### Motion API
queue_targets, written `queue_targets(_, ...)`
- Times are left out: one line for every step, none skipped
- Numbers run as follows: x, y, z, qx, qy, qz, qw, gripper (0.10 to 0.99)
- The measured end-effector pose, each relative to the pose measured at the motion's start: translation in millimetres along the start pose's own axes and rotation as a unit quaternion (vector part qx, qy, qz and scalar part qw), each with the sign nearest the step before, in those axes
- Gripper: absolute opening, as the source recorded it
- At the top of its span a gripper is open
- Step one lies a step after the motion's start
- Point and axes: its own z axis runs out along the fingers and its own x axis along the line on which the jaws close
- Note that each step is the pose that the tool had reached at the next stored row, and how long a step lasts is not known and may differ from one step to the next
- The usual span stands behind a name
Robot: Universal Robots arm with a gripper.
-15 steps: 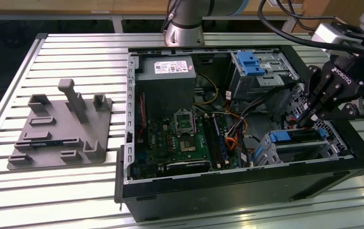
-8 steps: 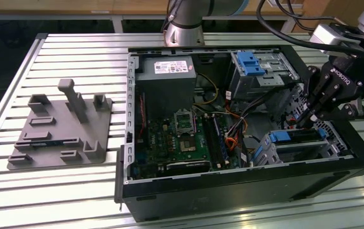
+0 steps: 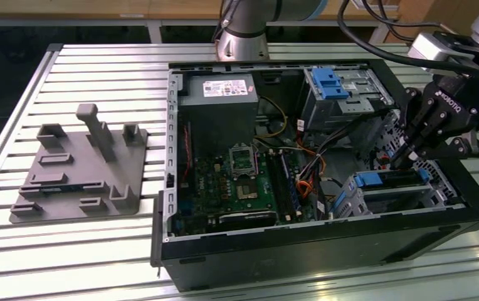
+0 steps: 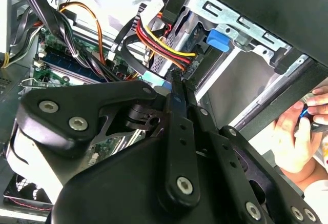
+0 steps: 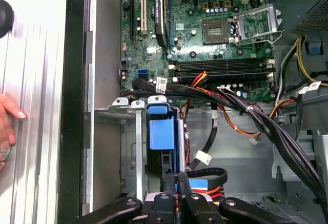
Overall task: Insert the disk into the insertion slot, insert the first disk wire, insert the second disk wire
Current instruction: 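Insert the second disk wire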
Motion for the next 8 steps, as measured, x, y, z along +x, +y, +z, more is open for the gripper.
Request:
queue_targets(0.7, 0.0, 0.1, 0.0000, 0.0000, 0.000, 1.0000, 0.141)
queue_targets(1.3, -0.1, 0.2, 0.0000, -0.0001, 0.000, 1.0000, 0.141)
queue_targets(1.9, -0.1, 0.3, 0.0000, 0.0000, 0.000, 1.0000, 0.141)
queue_targets(2.5, -0.1, 0.4, 0.0000, 0.0000, 0.000, 1.0000, 0.141)
queue_targets(2.9, -0.1, 0.4, 0.0000, 0.0000, 0.000, 1.0000, 0.141)
queue_targets(3.1, -0.2, 0.6, 0.0000, -0.0001, 0.000, 1.0000, 0.141)
queue_targets(3.1, -0.2, 0.7, 0.0000, 0.0000, 0.000, 1.0000, 0.141)
queue_targets(3.1, -0.2, 0.8, 0.0000, 0.0001, 0.000, 1.0000, 0.141)
